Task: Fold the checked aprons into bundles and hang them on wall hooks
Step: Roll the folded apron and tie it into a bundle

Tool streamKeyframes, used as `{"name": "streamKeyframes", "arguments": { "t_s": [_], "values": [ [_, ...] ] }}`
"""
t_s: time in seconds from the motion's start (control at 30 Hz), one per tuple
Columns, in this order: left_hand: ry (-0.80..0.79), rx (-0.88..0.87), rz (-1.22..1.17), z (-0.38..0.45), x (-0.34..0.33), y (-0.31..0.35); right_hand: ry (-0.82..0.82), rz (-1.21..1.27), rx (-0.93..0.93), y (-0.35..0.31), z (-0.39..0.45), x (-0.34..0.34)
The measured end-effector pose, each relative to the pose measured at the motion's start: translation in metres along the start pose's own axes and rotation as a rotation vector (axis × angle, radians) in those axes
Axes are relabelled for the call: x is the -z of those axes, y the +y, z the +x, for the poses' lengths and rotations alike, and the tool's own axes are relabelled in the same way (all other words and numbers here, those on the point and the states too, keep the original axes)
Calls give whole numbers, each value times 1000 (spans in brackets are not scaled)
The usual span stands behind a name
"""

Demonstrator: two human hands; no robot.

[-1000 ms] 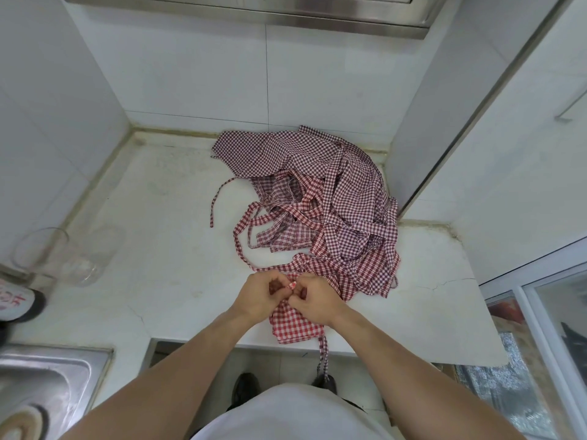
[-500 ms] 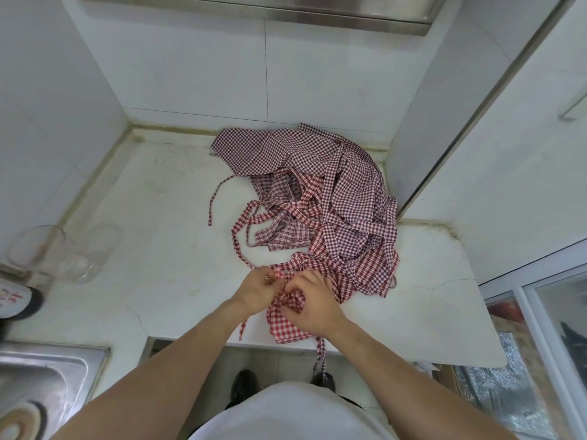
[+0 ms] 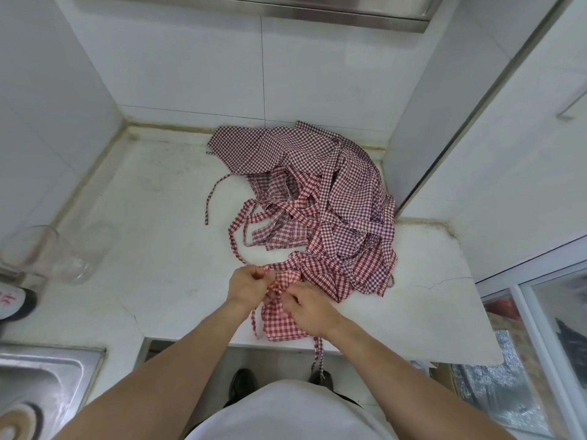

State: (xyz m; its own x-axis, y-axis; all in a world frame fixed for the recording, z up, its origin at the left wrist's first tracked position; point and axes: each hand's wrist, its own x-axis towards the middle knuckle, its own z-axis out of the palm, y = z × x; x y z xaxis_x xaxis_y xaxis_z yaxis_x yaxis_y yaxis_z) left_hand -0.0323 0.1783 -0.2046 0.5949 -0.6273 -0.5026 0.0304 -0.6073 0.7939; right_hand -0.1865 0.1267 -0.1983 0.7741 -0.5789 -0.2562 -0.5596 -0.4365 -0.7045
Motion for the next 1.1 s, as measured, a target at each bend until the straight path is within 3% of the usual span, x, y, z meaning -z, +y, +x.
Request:
{"name": "streamKeyframes", "arguments": {
  "t_s": [0.13,0.3,0.5,0.63,0.7,0.93,1.1],
  "values": [
    [123,9,98,10,0,-8,-10,-59,6,0,-3,0],
    [263,135,39,12,2,-16,-121,-74,-67,12,-12,12],
    [285,167,-40,11,-11,-15,-245,-72,-125,18,-16,30],
    [230,-32,-19,12,-4,-3,-34,-68,-13,8,-10,33],
    [210,-115,-17,11,2,6,103,105,40,-3,-7,28],
    [221,-187,-298,-3,6,52,152,1184,-125,-40,8,21],
    [251,101,-559,6,11,59,144,1221,-95,-45,8,28]
  ]
}}
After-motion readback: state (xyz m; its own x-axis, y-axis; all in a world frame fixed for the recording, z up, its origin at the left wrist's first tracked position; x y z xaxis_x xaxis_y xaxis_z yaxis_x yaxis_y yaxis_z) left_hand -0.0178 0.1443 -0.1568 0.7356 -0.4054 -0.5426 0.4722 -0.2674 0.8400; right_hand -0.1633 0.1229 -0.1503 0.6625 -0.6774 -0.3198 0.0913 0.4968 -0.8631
